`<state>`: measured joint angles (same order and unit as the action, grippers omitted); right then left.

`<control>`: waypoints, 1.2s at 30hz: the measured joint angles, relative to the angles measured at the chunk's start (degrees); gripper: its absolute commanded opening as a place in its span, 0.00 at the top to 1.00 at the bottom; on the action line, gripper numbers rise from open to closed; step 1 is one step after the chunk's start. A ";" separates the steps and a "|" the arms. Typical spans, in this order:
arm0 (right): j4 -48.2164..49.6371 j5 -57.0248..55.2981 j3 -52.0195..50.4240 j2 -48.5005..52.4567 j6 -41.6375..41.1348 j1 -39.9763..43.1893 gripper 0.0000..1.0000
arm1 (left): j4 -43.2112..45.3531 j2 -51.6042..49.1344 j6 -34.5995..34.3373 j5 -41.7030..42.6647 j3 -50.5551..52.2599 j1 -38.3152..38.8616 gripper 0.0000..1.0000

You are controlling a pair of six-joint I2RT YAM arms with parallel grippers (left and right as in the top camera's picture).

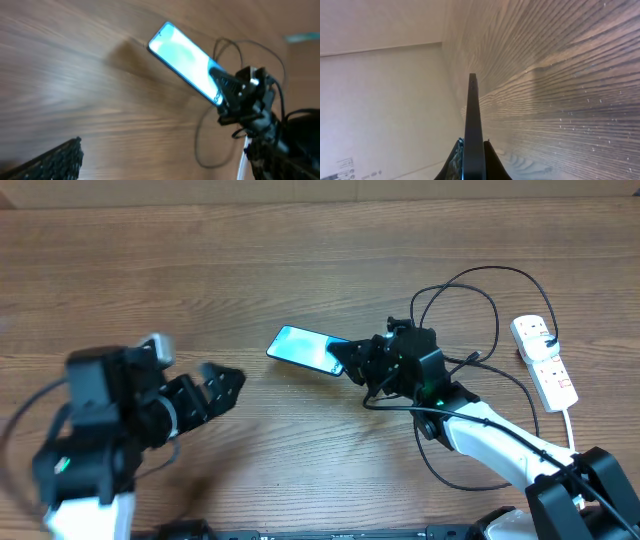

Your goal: Plug charger to phone and switch on socket

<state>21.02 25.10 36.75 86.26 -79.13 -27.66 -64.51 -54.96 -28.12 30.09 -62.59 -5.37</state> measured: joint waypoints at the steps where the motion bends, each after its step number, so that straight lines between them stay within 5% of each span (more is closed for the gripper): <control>1: -0.02 0.35 0.00 0.00 -0.07 0.39 0.96 | 3.04 -1.05 -1.38 2.60 2.93 0.02 0.00; 11: -0.04 2.58 0.00 0.00 -0.17 2.56 0.96 | 22.21 -12.13 -17.11 17.00 15.15 1.66 0.12; 19: -0.07 1.38 0.00 0.00 -0.66 2.54 0.96 | 25.57 -12.83 -24.57 19.28 15.19 5.79 0.25; 27: -0.07 -0.48 0.00 0.00 -8.79 1.49 0.96 | 28.89 -12.83 -28.65 19.34 15.21 7.28 0.19; 33: 3.02 -2.29 0.00 0.02 -17.49 -3.26 0.96 | 29.03 -12.83 -33.05 16.17 15.21 7.28 0.00; 36: 5.66 -2.64 0.00 0.02 -20.50 -5.18 0.96 | 29.03 -12.83 -34.62 14.40 15.21 7.28 0.00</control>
<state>26.68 22.46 36.75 86.28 -99.63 -32.84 -35.48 -67.79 -62.74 44.49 -47.37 1.91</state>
